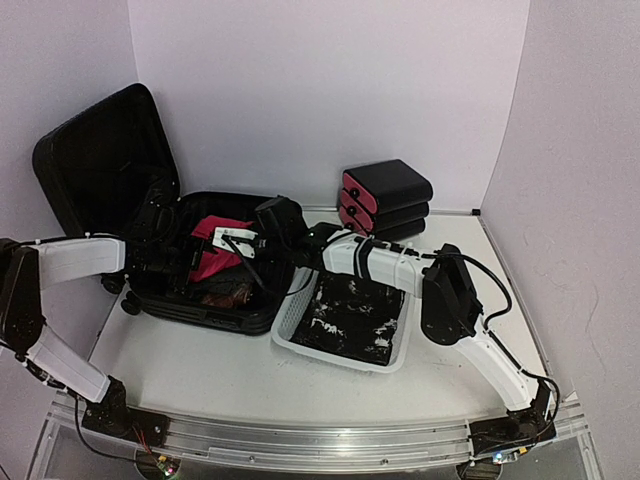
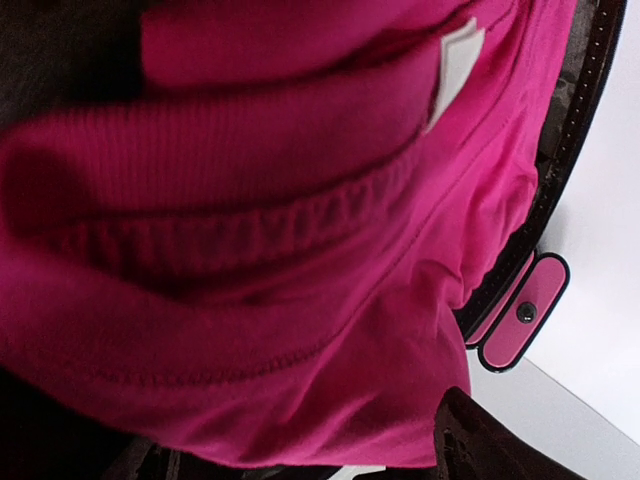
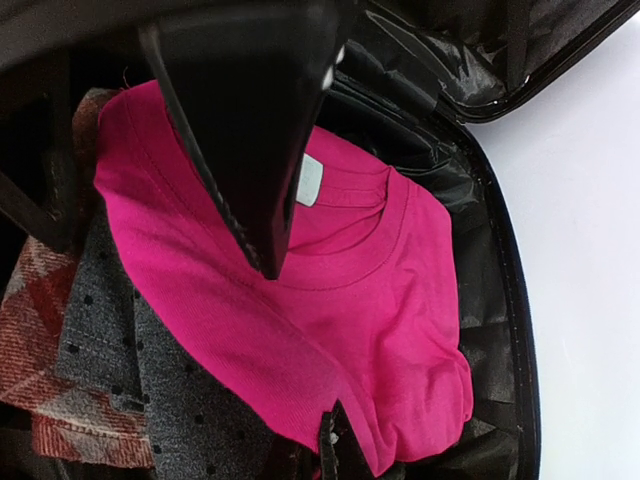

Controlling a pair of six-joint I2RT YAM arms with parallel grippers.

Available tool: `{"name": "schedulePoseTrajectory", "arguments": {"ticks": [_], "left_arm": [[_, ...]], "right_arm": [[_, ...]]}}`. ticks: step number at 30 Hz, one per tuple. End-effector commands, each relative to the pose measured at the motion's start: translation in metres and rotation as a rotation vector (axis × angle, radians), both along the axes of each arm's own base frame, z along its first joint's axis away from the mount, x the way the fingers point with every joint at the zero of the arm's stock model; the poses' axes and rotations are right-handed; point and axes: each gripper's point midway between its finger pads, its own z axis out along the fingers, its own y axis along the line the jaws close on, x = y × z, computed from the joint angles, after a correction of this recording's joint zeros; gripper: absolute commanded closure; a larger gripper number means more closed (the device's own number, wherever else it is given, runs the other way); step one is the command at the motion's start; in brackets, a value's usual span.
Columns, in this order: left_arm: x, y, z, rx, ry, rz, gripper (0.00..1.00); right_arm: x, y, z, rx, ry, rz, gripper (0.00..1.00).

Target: Open, take out, and arrange the luggage

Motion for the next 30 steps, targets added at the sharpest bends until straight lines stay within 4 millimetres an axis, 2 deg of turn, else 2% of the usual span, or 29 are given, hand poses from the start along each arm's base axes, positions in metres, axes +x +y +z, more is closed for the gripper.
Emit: {"name": "schedulePoseTrajectory", "arguments": {"ticks": [1,6,13,18,21,25,30], "left_arm": [[0.022,0.003,0.010,-0.023,-0.052,0.051,0.16],[0.034,0.005,0.010,-0.006,-0.076,0.063,0.31],[0.041,0.008,0.012,0.020,-0.107,0.062,0.59],[0.047,0.010,0.025,0.042,-0.158,0.059,0.71],[0.048,0.010,0.034,0.046,-0.187,0.050,0.71],[0.046,0.010,0.034,0.030,-0.175,0.058,0.63],[0.046,0.009,0.044,0.026,-0.201,0.052,0.52]], "right_arm": [[0.001,0.002,0.063,0.125,-0.060,0.002,1.00],[0.000,-0.001,0.065,0.118,-0.071,0.003,1.00],[-0.003,-0.002,0.068,0.117,-0.071,0.016,1.00],[-0.005,-0.004,0.066,0.111,-0.070,0.023,1.00],[-0.006,-0.005,0.065,0.101,-0.078,0.026,1.00],[-0.007,-0.006,0.070,0.106,-0.084,0.031,1.00],[-0.010,-0.005,0.079,0.120,-0.090,0.040,1.00]]}}
